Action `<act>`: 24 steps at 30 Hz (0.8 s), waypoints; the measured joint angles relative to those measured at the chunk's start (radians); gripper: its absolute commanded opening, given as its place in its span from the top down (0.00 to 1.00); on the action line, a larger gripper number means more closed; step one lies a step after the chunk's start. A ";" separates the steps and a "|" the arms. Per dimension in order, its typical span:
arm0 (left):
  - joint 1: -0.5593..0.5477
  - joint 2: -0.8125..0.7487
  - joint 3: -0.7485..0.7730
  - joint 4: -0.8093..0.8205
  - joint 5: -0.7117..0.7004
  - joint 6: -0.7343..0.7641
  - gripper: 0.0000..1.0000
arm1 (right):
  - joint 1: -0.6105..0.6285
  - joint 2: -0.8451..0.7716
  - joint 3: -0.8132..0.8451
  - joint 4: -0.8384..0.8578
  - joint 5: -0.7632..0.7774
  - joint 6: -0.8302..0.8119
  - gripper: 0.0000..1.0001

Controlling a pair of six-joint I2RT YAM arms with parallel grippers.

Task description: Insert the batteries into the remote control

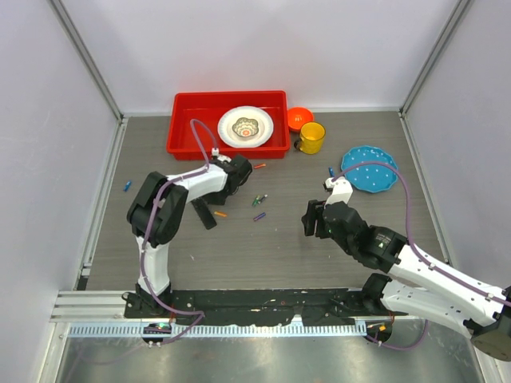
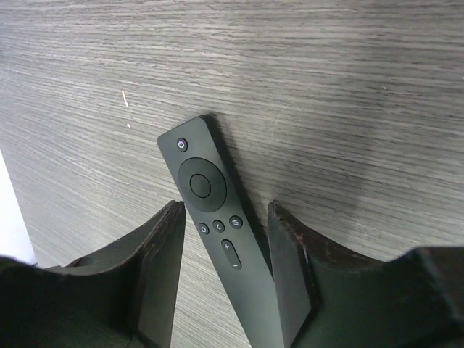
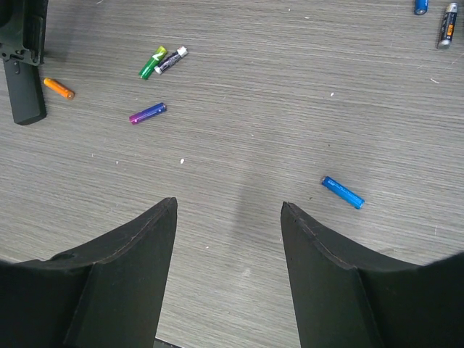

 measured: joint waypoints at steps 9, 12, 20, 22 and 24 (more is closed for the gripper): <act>-0.035 -0.138 -0.006 -0.014 0.021 -0.005 0.34 | 0.000 0.008 0.000 -0.003 0.000 0.000 0.35; -0.094 -0.296 -0.021 0.004 0.039 -0.001 0.00 | 0.000 0.007 0.000 -0.005 0.003 -0.001 0.33; -0.132 -0.977 -0.383 0.215 0.118 -0.098 0.00 | 0.000 -0.006 0.000 -0.001 0.003 -0.001 0.32; -0.122 -1.081 -0.454 0.223 0.137 -0.132 0.00 | 0.000 0.004 0.000 0.000 0.004 -0.001 0.33; -0.122 -1.139 -0.500 0.220 0.156 -0.172 0.00 | 0.000 0.021 0.000 0.001 0.005 -0.001 0.32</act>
